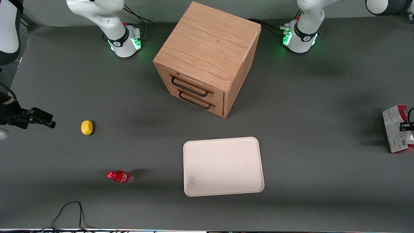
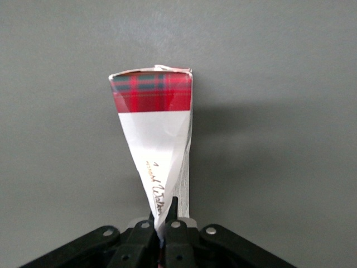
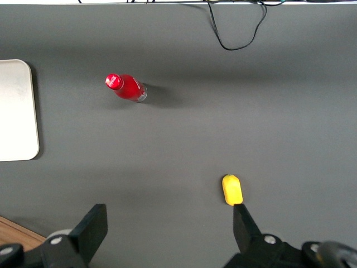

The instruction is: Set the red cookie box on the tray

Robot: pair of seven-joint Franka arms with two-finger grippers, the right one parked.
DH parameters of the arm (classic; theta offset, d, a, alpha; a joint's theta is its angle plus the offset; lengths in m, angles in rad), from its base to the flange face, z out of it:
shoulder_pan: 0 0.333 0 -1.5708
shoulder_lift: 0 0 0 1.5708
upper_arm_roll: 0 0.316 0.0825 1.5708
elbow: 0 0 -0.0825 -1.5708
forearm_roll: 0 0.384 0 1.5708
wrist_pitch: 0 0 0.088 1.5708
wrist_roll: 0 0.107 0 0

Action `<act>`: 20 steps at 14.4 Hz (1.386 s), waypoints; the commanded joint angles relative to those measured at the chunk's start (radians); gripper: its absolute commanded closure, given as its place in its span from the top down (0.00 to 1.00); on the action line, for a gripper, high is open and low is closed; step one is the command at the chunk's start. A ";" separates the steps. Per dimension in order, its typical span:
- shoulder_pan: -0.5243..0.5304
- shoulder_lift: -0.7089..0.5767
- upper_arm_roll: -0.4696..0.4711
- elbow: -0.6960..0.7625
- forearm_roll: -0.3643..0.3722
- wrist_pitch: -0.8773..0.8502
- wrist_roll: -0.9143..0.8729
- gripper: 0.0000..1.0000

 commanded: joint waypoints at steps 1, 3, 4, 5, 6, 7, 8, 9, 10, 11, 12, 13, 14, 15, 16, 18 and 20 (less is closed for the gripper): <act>-0.029 -0.081 -0.015 0.100 -0.004 -0.229 -0.033 0.00; -0.048 -0.136 -0.071 0.175 0.010 -0.377 -0.111 0.00; -0.061 -0.168 -0.102 0.206 0.027 -0.443 -0.163 0.00; -0.075 -0.199 -0.146 0.237 0.050 -0.509 -0.229 0.00; -0.081 -0.220 -0.200 0.269 0.074 -0.565 -0.291 0.00; -0.088 -0.233 -0.257 0.306 0.093 -0.615 -0.344 0.00; -0.102 -0.234 -0.298 0.341 0.096 -0.655 -0.384 0.00; -0.127 -0.231 -0.337 0.376 0.096 -0.686 -0.428 0.00; -0.154 -0.230 -0.383 0.395 0.094 -0.697 -0.499 0.00; -0.174 -0.230 -0.435 0.397 0.090 -0.696 -0.590 0.00; -0.190 -0.227 -0.491 0.398 0.088 -0.682 -0.663 0.00; -0.205 -0.213 -0.541 0.403 0.087 -0.668 -0.720 0.00; -0.228 -0.192 -0.573 0.403 0.087 -0.627 -0.763 0.00; -0.254 -0.167 -0.601 0.403 0.084 -0.583 -0.809 0.00; -0.281 -0.135 -0.628 0.403 0.084 -0.532 -0.882 0.00; -0.361 -0.068 -0.644 0.401 0.097 -0.440 -1.009 0.00; -0.410 0.011 -0.642 0.404 0.120 -0.342 -1.060 0.00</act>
